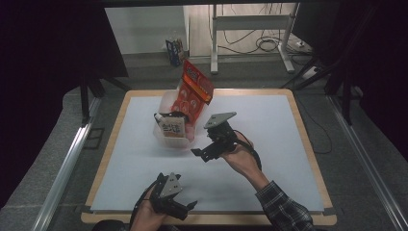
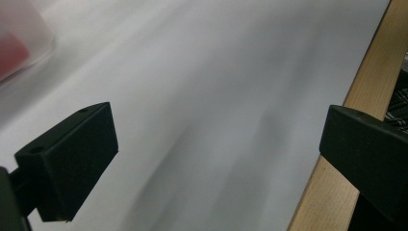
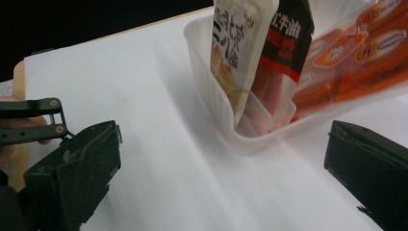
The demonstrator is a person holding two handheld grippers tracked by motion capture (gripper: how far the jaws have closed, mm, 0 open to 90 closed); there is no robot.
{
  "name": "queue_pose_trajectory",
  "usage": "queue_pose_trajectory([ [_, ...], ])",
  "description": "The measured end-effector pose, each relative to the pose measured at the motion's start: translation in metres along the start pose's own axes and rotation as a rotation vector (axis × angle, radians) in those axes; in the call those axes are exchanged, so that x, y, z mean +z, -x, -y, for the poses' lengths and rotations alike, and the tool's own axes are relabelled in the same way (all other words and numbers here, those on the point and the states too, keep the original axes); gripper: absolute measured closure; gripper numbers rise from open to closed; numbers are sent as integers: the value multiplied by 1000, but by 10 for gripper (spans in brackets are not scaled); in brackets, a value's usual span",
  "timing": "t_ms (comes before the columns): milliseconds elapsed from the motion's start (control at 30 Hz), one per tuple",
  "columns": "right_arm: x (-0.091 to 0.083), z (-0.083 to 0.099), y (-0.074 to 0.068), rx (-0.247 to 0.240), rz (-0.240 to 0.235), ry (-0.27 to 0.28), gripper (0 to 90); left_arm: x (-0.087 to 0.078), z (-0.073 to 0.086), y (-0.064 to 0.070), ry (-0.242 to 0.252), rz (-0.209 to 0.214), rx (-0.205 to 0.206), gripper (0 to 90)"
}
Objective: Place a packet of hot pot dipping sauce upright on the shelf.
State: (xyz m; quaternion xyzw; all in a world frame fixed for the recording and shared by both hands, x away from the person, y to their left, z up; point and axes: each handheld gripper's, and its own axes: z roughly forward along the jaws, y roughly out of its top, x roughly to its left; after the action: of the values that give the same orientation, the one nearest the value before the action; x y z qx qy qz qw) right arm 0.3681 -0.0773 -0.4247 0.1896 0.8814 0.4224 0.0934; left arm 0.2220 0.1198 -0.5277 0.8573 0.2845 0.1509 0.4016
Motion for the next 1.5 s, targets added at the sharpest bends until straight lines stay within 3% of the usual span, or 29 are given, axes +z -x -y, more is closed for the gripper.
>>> queue_pose_trajectory([
  [433, -12, 31, -3, -15, 67, 3, 0, 1, 0, 1, -4, 0, 7, 0],
  [633, -19, 40, -1, 5, 67, 31, 0, 1, 0, 2, 0, 2, 15, 0],
  [967, -25, 57, -4, 6, 88, 22, 0, 1, 0, 2, -3, -4, 18, 0],
  [1133, -28, 67, -5, 18, 99, 12, 0, 0, 0, 1, 2, -5, 14, 0],
  [1267, -35, 74, -5, 54, 100, 23, 0, 0, 0, 1, 2, -10, 12, 0],
  [1500, -49, 83, -7, 60, 122, 16, 0, -1, 0, 0, 4, -14, 9, 0],
])
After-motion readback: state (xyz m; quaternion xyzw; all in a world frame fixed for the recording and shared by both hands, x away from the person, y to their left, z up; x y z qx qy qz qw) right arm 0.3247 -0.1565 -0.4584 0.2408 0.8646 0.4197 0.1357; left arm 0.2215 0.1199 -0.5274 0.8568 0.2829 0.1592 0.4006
